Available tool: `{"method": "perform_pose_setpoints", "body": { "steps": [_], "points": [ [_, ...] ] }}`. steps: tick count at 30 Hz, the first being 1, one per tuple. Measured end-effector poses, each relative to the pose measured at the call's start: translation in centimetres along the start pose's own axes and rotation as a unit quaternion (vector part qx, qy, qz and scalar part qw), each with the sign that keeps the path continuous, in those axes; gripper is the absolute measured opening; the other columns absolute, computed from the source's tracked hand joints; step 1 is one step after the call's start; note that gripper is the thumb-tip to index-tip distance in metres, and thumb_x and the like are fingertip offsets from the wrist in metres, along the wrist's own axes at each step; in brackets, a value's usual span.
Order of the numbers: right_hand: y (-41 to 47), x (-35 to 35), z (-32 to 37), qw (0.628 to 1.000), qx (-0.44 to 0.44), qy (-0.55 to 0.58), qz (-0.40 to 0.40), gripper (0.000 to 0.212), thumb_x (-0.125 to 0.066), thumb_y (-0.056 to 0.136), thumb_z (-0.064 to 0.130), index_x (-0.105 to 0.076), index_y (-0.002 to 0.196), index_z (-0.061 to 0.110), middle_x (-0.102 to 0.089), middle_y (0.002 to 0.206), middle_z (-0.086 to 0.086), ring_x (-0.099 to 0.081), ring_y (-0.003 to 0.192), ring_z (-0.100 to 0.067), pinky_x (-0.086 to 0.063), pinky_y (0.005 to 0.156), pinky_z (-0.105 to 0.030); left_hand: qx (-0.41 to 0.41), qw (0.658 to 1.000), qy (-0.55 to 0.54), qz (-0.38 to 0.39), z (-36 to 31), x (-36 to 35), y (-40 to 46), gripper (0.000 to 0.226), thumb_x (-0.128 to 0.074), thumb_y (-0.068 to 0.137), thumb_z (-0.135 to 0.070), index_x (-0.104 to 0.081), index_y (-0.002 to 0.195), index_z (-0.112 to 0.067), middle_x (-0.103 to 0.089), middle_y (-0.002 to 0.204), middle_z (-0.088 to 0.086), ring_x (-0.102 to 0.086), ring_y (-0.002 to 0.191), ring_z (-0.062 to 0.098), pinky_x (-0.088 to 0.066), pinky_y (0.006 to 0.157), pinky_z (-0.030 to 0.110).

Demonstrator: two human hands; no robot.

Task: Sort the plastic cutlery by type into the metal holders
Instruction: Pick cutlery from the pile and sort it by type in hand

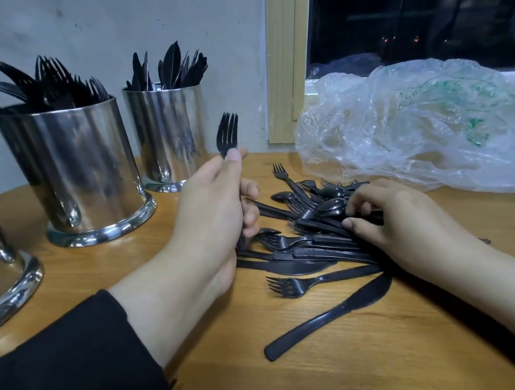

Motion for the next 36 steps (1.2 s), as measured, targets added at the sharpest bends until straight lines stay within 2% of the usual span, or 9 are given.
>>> {"method": "perform_pose_setpoints", "body": {
  "steps": [5, 10, 13, 17, 21, 27, 31, 34, 36],
  "points": [
    [0.1, -0.3, -0.2, 0.999, -0.028, -0.016, 0.044, 0.013, -0.064, 0.093, 0.049, -0.071, 0.092, 0.039, -0.052, 0.091, 0.012, -0.054, 0.091, -0.015, -0.045, 0.088, -0.041, 0.019, 1.0, -0.013, -0.013, 0.0, -0.2, 0.0, 0.021, -0.048, 0.108, -0.028, -0.065, 0.121, -0.026, -0.047, 0.064, -0.005, -0.031, 0.048, 0.008, -0.026, 0.041, 0.022],
    [0.1, -0.3, 0.1, 0.998, -0.031, 0.0, 0.051, 0.014, -0.065, 0.093, 0.046, -0.061, 0.08, 0.041, -0.053, 0.092, 0.009, -0.054, 0.09, -0.013, -0.045, 0.088, -0.041, 0.021, 0.999, -0.033, -0.021, 0.0, -0.2, 0.1, 0.024, -0.047, 0.105, -0.013, -0.066, 0.119, -0.016, -0.05, 0.063, -0.004, -0.032, 0.049, 0.009, -0.026, 0.043, 0.024],
    [0.1, -0.4, 0.1, 0.999, -0.02, 0.011, 0.029, 0.014, -0.068, 0.092, 0.04, -0.063, 0.079, 0.036, -0.054, 0.089, 0.01, -0.053, 0.086, -0.01, -0.044, 0.083, -0.038, 0.011, 1.0, -0.007, -0.015, 0.1, -0.2, -0.1, 0.021, -0.048, 0.108, -0.021, -0.067, 0.117, -0.019, -0.051, 0.063, -0.006, -0.035, 0.05, 0.008, -0.029, 0.044, 0.024],
    [-0.1, 0.6, 0.4, 0.993, -0.006, 0.104, -0.059, 0.016, -0.067, 0.093, 0.032, -0.064, 0.078, 0.028, -0.061, 0.073, 0.012, -0.055, 0.071, -0.001, -0.037, 0.062, -0.013, 0.02, 0.999, 0.022, -0.019, 0.4, 0.0, 0.0, 0.024, -0.049, 0.107, -0.034, -0.069, 0.114, -0.023, -0.045, 0.063, -0.008, -0.033, 0.047, 0.005, -0.028, 0.04, 0.02],
    [-1.0, 1.3, 2.6, 0.97, 0.02, 0.227, -0.083, 0.013, -0.065, 0.094, 0.032, -0.066, 0.081, 0.029, -0.063, 0.071, 0.016, -0.053, 0.064, -0.001, -0.038, 0.06, -0.012, 0.022, 0.999, 0.042, 0.026, 0.2, -0.7, -0.5, 0.029, -0.059, 0.101, -0.041, -0.07, 0.111, -0.016, -0.044, 0.068, -0.007, -0.034, 0.051, 0.005, -0.031, 0.042, 0.019],
    [-1.9, 0.0, 5.7, 0.963, 0.067, 0.258, -0.028, 0.01, -0.064, 0.095, 0.033, -0.066, 0.085, 0.035, -0.062, 0.073, 0.025, -0.056, 0.069, 0.002, -0.037, 0.064, -0.009, 0.006, 0.992, 0.042, 0.118, 0.3, -2.5, -1.7, 0.031, -0.06, 0.102, -0.031, -0.069, 0.106, -0.002, -0.036, 0.062, -0.003, -0.031, 0.055, 0.011, -0.031, 0.049, 0.022],
    [-1.8, 0.4, 5.1, 0.975, 0.078, 0.208, -0.02, 0.005, -0.064, 0.092, 0.039, -0.067, 0.09, 0.036, -0.063, 0.087, 0.025, -0.057, 0.08, 0.004, -0.038, 0.067, -0.007, -0.033, 0.995, 0.081, 0.046, -0.9, -1.0, -0.8, 0.04, -0.05, 0.104, -0.044, -0.068, 0.081, -0.018, -0.048, 0.064, 0.001, -0.045, 0.055, 0.013, -0.039, 0.054, 0.025],
    [-2.2, -0.2, 5.4, 0.976, 0.159, 0.107, 0.102, 0.016, -0.061, 0.089, 0.048, -0.069, 0.095, 0.035, -0.06, 0.093, 0.019, -0.058, 0.094, -0.001, -0.041, 0.078, -0.012, -0.071, 0.993, 0.095, -0.021, -1.8, 0.5, 0.3, 0.043, -0.047, 0.106, -0.045, -0.064, 0.077, -0.019, -0.067, 0.072, -0.004, -0.066, 0.074, 0.016, -0.055, 0.071, 0.036],
    [-2.6, -1.0, 5.4, 0.968, 0.188, 0.053, 0.16, 0.022, -0.062, 0.09, 0.051, -0.07, 0.104, 0.036, -0.057, 0.098, 0.02, -0.057, 0.098, -0.002, -0.044, 0.085, -0.018, -0.071, 0.996, 0.05, -0.031, -2.1, 1.0, 0.7, 0.042, -0.045, 0.107, -0.043, -0.058, 0.079, -0.015, -0.062, 0.064, 0.0, -0.066, 0.065, 0.022, -0.057, 0.066, 0.037]
  ]
}}
Point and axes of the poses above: each hand's wrist, its own y-axis towards the middle knuckle, its own x-axis out of the back of the hand, z = x × y, the point moved 4 cm from there along y, towards the middle knuckle
